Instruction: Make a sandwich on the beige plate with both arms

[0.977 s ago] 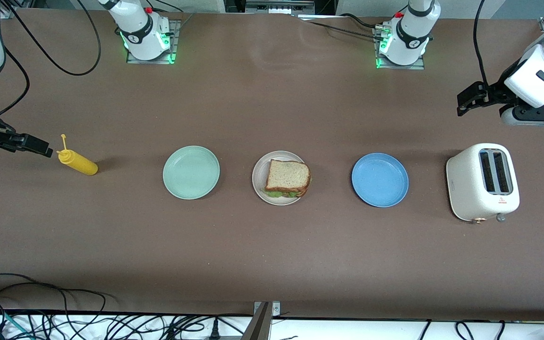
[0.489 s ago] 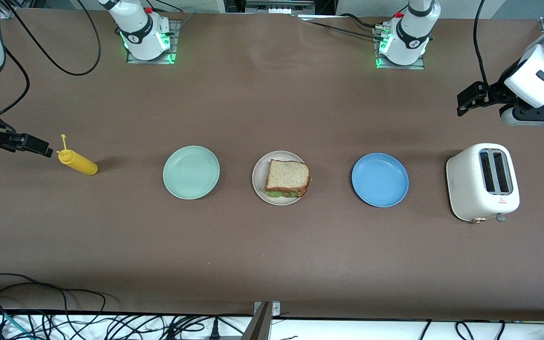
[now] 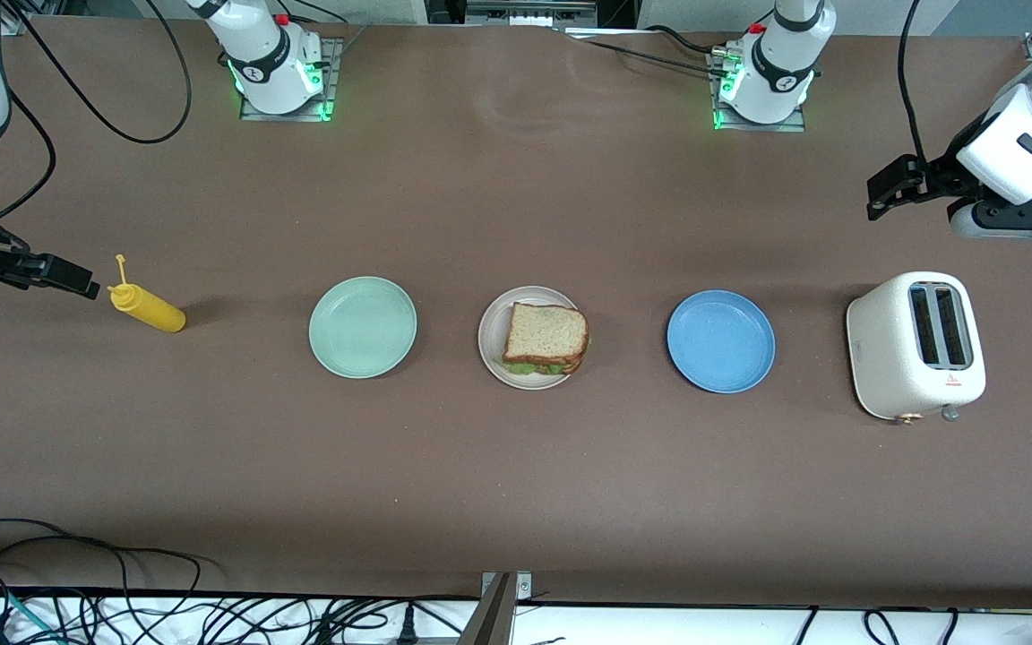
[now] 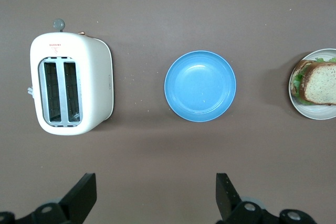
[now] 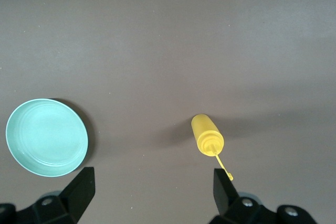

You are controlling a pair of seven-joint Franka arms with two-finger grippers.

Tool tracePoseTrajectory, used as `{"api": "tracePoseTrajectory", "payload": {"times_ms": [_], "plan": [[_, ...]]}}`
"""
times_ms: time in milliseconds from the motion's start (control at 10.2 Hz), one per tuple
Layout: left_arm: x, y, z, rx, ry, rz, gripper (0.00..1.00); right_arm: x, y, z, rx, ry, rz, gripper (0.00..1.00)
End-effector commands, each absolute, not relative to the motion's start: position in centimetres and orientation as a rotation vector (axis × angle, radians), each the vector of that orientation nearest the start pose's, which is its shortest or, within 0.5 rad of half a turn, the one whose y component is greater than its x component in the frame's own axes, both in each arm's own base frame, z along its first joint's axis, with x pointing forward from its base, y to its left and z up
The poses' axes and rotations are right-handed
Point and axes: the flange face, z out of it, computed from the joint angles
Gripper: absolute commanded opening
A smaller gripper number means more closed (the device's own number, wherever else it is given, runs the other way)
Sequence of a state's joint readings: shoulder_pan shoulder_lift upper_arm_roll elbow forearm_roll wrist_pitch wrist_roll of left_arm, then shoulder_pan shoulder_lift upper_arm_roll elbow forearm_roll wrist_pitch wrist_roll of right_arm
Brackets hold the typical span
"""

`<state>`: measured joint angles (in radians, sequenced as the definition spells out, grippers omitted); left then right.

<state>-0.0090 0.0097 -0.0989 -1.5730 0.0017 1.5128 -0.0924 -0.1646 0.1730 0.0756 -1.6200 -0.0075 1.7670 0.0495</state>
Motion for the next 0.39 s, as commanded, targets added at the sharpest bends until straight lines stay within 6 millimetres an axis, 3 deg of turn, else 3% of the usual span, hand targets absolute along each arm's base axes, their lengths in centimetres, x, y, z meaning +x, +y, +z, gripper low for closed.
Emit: {"api": "tracePoseTrajectory", "payload": {"times_ms": [0,293], "plan": [[54.39,-5.75,61.47,-3.100,0.015,0.111,1.00,61.26,-6.15,52.09,-3.138,0.218,0.031,1.00],[54.42,-5.95,61.39,-3.102,0.023,0.114,1.00,61.42,-6.09,52.59,-3.140,0.218,0.014,1.00]]}}
